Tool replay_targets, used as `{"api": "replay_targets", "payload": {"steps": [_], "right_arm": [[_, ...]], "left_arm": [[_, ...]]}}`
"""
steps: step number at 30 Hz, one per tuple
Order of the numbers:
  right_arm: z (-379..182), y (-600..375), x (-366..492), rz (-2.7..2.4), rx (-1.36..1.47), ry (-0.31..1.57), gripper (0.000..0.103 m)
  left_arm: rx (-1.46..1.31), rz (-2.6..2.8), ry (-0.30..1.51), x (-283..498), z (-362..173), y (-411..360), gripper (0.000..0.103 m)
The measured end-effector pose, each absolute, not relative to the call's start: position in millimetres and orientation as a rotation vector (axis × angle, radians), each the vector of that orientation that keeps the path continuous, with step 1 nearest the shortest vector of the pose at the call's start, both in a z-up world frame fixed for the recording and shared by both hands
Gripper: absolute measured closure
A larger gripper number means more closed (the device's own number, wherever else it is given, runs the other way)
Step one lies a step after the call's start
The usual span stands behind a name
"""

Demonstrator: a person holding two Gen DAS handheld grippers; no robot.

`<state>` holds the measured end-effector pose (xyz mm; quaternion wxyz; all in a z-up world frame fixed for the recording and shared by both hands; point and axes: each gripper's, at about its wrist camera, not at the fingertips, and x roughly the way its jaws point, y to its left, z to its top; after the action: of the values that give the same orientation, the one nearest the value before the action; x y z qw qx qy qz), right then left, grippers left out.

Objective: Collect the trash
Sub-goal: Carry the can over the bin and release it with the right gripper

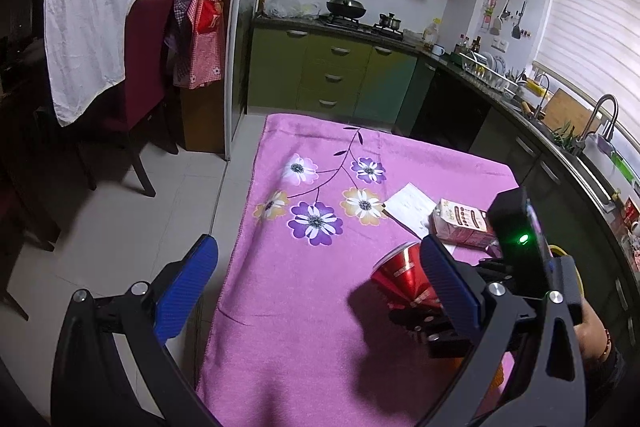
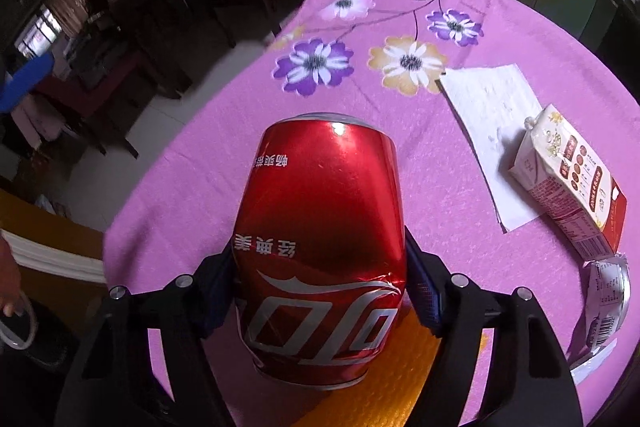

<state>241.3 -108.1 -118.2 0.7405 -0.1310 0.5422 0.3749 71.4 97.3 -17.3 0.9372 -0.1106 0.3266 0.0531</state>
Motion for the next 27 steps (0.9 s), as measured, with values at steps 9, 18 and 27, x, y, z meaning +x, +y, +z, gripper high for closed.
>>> {"api": "replay_targets", "payload": {"steps": [9,18,27], "right_arm": [[-72.5,-153.4,241.9,0.803,-0.178,1.103,0.031],[-29.4,-375.5,253.0,0.353,0.018,1.0,0.031],[-112.1,-581.4,284.7,-0.093,0.186,1.169,0.031]], "left_arm": [[-0.207,0.088,0.689,72.9,-19.0,87.9,0.007],[-0.174,0.025,0.75,87.5,-32.9,59.1,0.007],[-0.135,-0.045,0.795,102.1,-38.2,14.7,0.007]]}}
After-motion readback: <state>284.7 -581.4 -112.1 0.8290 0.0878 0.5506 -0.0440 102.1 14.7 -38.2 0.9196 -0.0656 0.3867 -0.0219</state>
